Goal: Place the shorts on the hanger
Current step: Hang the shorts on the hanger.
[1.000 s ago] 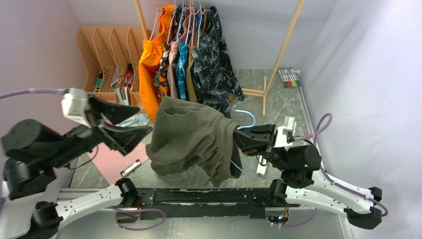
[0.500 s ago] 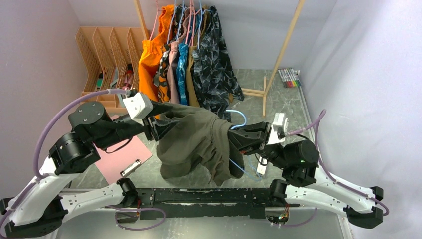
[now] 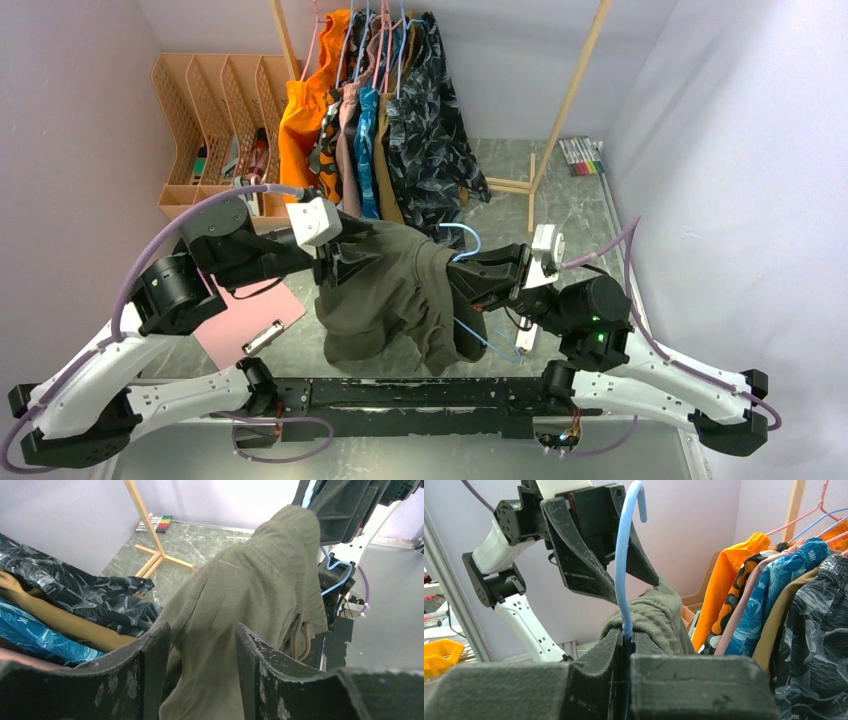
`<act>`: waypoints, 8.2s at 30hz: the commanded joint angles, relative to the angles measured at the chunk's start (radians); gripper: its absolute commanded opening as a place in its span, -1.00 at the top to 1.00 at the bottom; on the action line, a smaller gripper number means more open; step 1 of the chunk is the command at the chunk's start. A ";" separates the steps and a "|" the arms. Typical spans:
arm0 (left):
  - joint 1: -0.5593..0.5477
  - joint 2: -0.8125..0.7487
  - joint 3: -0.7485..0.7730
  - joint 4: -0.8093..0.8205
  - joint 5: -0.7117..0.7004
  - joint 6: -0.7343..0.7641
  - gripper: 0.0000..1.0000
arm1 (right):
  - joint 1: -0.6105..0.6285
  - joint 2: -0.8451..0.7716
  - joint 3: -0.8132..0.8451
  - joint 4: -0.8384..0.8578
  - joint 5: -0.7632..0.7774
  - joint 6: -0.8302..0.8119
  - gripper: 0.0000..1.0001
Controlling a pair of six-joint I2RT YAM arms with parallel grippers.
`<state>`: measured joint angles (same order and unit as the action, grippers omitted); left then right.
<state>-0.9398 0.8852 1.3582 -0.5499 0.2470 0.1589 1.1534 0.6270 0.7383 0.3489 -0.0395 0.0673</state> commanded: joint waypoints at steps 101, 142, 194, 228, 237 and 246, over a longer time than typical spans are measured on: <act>-0.008 0.261 0.235 -0.136 0.445 -0.079 0.18 | 0.000 0.047 0.053 0.202 -0.226 0.109 1.00; -0.036 0.104 0.001 -0.061 0.366 -0.062 0.86 | 0.000 0.038 0.217 -0.176 -0.132 0.123 0.15; -0.036 0.208 0.098 -0.027 0.505 -0.084 0.29 | 0.000 0.164 0.275 -0.064 -0.211 0.146 1.00; -0.036 0.080 0.078 -0.169 0.249 -0.014 0.19 | 0.001 0.128 0.179 0.017 -0.210 0.160 1.00; -0.037 0.047 0.056 -0.092 0.293 -0.042 -0.15 | 0.001 0.117 0.166 0.023 -0.208 0.160 1.00; -0.036 0.069 0.059 -0.101 0.305 -0.041 -0.02 | 0.000 0.115 0.164 0.024 -0.214 0.163 1.00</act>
<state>-0.9730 0.9459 1.4189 -0.6834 0.5220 0.1230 1.1515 0.7654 0.9047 0.2871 -0.2485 0.2245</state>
